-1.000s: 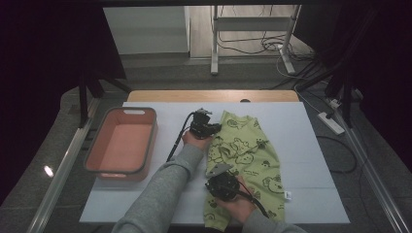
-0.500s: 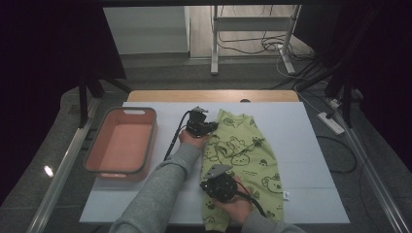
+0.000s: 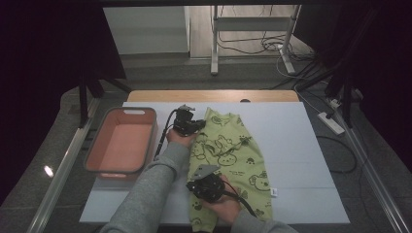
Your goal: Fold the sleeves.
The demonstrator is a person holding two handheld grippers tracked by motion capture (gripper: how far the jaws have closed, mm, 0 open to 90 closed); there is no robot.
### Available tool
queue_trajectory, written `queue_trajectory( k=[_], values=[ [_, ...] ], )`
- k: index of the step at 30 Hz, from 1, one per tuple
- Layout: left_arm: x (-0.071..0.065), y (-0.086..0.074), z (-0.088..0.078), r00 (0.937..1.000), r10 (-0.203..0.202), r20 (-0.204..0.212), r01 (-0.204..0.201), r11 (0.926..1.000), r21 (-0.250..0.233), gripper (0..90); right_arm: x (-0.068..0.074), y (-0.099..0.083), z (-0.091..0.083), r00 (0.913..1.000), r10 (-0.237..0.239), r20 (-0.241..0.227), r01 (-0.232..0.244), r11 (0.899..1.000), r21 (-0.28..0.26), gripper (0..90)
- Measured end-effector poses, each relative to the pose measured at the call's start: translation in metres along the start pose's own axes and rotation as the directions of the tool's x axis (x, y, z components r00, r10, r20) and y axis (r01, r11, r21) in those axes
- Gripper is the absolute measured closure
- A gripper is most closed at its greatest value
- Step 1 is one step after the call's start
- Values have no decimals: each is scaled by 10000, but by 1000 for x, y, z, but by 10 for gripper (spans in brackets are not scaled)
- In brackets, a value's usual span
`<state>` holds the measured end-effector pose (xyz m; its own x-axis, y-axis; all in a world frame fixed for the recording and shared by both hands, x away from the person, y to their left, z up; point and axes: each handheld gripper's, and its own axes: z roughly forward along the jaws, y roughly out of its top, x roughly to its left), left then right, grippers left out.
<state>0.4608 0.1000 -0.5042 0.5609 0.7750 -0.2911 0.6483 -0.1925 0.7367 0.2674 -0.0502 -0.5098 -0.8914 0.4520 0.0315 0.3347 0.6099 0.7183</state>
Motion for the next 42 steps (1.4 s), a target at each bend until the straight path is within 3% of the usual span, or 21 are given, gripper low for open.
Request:
queue_trajectory(
  k=[10,15,20,23,29,42],
  values=[
    [1,-4,-1,10000,-24,-2,24,10000,50,853,-2,1,3,9995,162,-264,-161,9999,33,869],
    [0,-4,-1,10000,-40,47,40,10000,34,853,-9,-1,-3,9971,462,-602,-476,9986,-214,618],
    [1,-5,0,9999,-90,87,90,9999,59,852,-30,-6,-24,9962,794,-359,-814,9951,-562,507],
    [1,-5,-1,9999,-63,100,63,10000,48,852,-46,-11,-36,9952,971,-68,-974,9922,-782,488],
    [-1,-4,-1,9999,-31,121,31,10000,50,851,-77,-19,-55,9886,1482,282,-1433,9809,-1317,482],
    [-3,-4,-1,9999,-26,119,25,10000,49,851,-117,-24,-78,9755,2087,689,-1919,9617,-1959,482]
  ],
)
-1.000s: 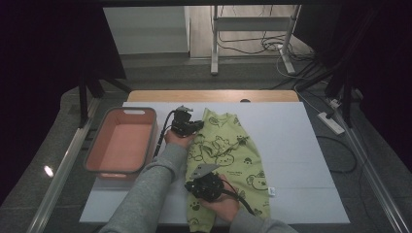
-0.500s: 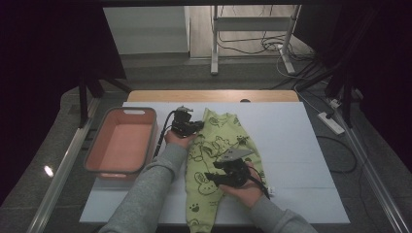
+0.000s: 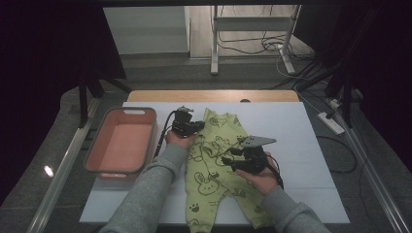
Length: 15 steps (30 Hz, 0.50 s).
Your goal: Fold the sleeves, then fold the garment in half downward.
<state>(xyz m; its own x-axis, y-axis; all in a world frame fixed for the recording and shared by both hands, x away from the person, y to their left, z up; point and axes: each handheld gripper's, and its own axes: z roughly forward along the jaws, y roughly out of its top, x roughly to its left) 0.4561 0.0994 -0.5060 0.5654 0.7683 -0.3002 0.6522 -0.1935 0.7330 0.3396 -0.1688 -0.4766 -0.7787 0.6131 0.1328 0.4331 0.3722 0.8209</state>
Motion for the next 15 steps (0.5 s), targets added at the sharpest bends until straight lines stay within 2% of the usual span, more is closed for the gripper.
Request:
queue_trajectory(
  k=[8,15],
  values=[
    [-1,0,-1,10000,42,42,-42,10000,-20,851,-17,9,2,9992,125,373,-124,9999,-37,482],
    [-2,1,0,10000,31,19,-31,10000,15,850,-46,18,7,9956,486,802,-499,9986,146,482]
  ],
)
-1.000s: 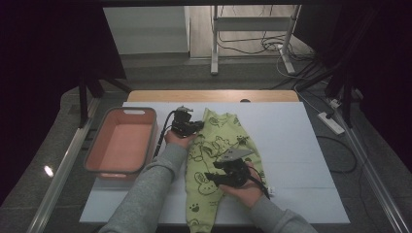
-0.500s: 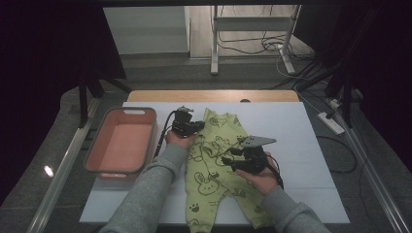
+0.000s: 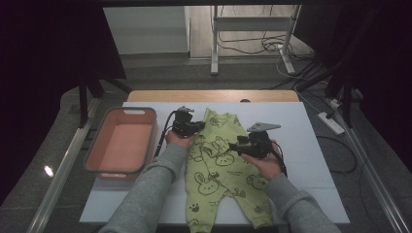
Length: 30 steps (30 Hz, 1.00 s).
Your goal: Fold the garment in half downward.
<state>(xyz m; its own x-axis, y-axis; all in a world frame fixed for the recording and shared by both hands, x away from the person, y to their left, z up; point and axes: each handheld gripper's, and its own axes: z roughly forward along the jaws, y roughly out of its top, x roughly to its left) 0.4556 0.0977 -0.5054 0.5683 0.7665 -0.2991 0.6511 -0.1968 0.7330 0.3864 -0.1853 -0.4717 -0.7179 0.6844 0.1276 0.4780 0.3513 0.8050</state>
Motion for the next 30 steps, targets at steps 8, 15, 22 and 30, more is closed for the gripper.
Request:
queue_trajectory(
  k=[8,15,22,30],
  values=[
    [1,0,1,10000,-9,-4,9,10000,38,850,-32,11,12,9978,530,409,-534,9985,76,481],
    [1,0,1,10000,-4,10,4,10000,45,850,-48,16,23,9944,740,748,-759,9969,224,479],
    [1,0,2,10000,-33,50,33,10000,51,850,-67,24,42,9898,905,1102,-958,9945,433,470],
    [2,-1,2,10000,-59,64,58,9999,97,850,-81,22,62,9861,1154,1198,-1248,9894,741,470]
  ],
)
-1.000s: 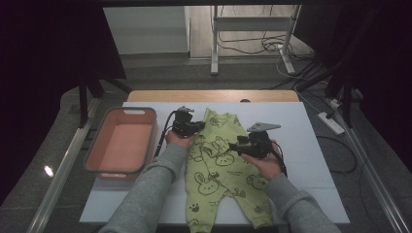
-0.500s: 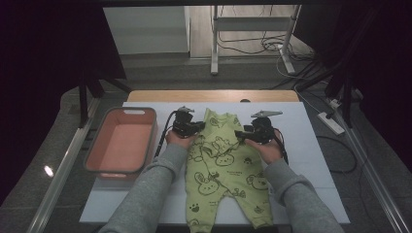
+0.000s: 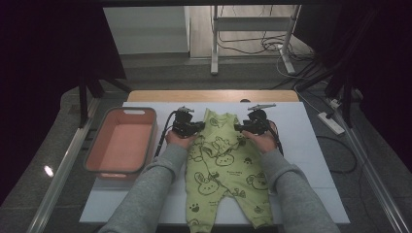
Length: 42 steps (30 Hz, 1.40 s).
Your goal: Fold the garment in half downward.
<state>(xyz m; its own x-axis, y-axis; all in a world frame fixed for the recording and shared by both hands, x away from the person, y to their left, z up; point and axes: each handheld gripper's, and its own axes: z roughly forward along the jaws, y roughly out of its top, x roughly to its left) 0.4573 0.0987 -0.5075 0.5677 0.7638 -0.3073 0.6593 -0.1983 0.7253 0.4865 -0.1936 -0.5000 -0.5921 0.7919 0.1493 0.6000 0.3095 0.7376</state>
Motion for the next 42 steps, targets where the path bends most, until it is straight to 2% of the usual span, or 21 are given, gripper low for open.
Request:
queue_trajectory(
  k=[12,18,29,34,42],
  values=[
    [1,0,0,9999,-92,49,92,10000,36,849,-15,13,21,9999,97,-50,-95,9995,293,470],
    [1,0,0,9999,-80,73,80,10000,50,849,-18,12,32,9999,78,-153,-71,9988,485,476],
    [0,-1,1,9999,-72,89,71,9999,87,849,-18,8,39,9998,70,-197,-57,9976,685,540],
    [-1,-1,1,9999,-61,118,60,10000,80,849,-16,8,40,9998,-160,-138,170,9972,722,640],
    [0,-1,1,9999,-76,127,75,9999,99,849,-17,7,39,9994,-265,-227,281,9969,735,709]
  ],
)
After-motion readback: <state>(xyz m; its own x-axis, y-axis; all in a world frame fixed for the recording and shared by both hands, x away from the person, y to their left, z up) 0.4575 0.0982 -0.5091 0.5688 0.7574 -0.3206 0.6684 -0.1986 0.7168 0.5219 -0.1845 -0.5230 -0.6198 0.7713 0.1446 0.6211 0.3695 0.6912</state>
